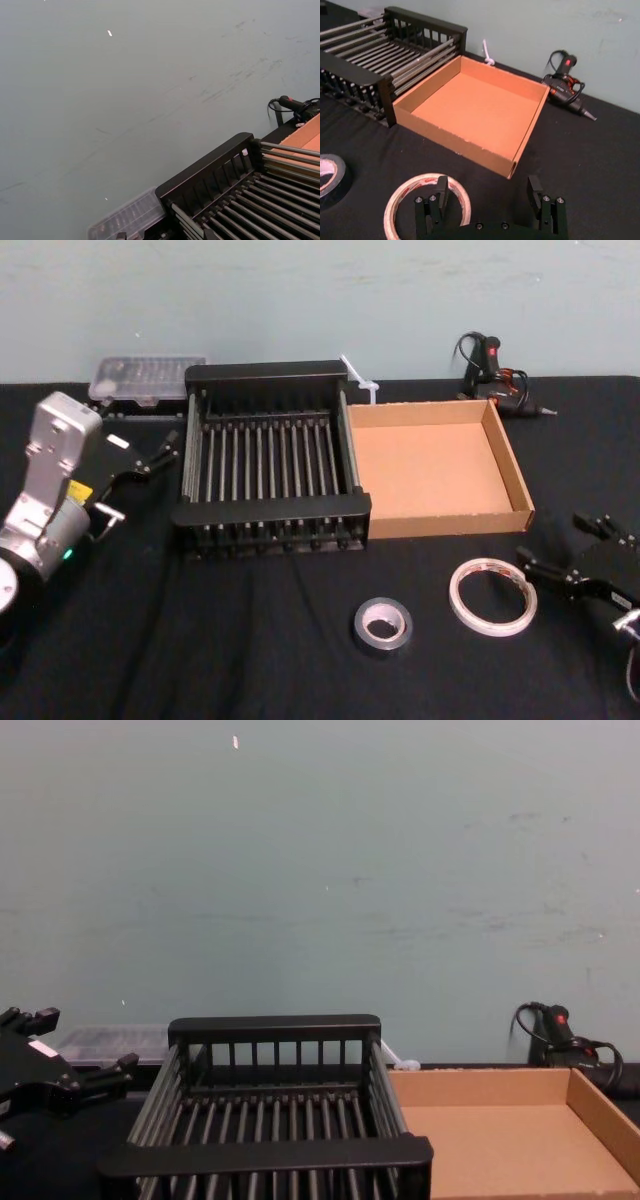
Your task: Pick up the white tape and place it into the black box , Pick up the silver tape and place it into the brown box.
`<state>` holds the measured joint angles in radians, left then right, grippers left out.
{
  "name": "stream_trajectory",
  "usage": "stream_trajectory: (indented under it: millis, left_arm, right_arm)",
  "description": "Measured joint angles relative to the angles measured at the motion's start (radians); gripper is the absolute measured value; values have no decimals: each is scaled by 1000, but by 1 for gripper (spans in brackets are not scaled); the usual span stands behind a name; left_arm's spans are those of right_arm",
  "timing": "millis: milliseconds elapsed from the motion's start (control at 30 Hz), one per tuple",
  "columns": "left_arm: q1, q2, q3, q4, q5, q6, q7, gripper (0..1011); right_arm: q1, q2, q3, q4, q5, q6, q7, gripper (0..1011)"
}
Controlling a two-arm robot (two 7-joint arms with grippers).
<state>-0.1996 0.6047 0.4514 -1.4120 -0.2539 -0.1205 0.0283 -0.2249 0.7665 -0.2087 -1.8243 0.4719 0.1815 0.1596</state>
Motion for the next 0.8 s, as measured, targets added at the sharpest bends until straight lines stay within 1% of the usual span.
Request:
stream_trajectory:
  millis: [200, 633, 800]
  left_arm:
    - [0, 0, 0, 0, 0, 0, 0, 1002]
    - [0, 0, 0, 0, 0, 0, 0, 1001]
    - [0, 0, 0, 0, 0, 0, 0, 1001]
  right_arm:
    - [0, -9, -4, 8, -14, 17, 12, 1002]
    - [37, -54, -26, 60, -34, 71, 66, 1002]
    - [47, -67, -31, 75, -43, 82, 80, 1002]
